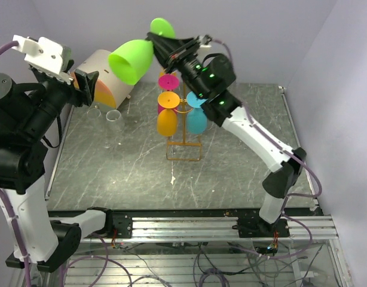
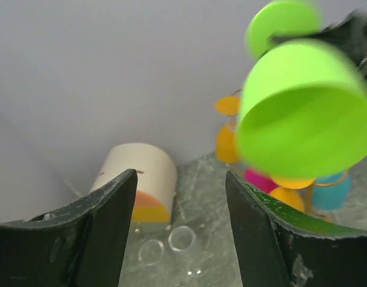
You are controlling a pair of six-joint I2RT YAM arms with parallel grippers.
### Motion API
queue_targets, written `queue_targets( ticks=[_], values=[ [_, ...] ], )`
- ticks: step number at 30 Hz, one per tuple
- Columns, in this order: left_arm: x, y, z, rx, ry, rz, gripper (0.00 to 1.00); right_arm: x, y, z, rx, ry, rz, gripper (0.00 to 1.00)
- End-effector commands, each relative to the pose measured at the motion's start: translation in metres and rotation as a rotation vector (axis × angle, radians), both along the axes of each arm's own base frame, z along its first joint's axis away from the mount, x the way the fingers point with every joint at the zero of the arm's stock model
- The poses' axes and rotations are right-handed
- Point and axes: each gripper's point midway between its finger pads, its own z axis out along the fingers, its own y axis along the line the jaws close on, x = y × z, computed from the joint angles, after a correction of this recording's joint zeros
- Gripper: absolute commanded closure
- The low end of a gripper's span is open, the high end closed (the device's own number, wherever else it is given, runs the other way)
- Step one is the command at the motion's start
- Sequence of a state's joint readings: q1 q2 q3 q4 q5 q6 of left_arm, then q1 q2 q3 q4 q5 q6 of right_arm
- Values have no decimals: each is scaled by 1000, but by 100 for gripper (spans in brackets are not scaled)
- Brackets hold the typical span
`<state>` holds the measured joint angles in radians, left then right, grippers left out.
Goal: Place the wine glass upside down on the wine glass rack
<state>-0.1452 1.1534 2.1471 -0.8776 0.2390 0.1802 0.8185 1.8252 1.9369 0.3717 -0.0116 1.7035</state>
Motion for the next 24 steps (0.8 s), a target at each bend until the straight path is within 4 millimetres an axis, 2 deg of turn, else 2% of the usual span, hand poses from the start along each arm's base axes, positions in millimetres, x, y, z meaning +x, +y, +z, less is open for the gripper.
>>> queue_targets(
  ticks=[1,4,6,10,11,12,14,16,20,24],
  values=[
    [-17,38,7,29,-33,186,28,-22,-49,54,-77,-180,-79,100],
    [-14,46,-7,50,7,226,25,-17,-68,60,-163,-299,-109,100],
    [-4,49,-26,73,84,239,21,-13,-80,61,-249,-404,-106,100],
    [27,57,-91,112,349,265,22,-10,-108,41,-457,-553,-147,100],
    [33,57,-107,118,403,265,19,-9,-116,34,-516,-576,-182,100],
    [38,58,-121,117,446,265,15,-4,-134,31,-581,-610,-251,100],
    [44,58,-141,110,506,247,14,-4,-164,28,-743,-705,-394,100],
    [48,57,-149,88,541,227,14,-5,-195,29,-915,-758,-564,100],
    [54,49,-151,43,571,155,13,9,-251,9,-1226,-734,-818,100],
    [66,43,-164,12,624,98,15,30,-278,-27,-1420,-702,-921,100]
  ],
)
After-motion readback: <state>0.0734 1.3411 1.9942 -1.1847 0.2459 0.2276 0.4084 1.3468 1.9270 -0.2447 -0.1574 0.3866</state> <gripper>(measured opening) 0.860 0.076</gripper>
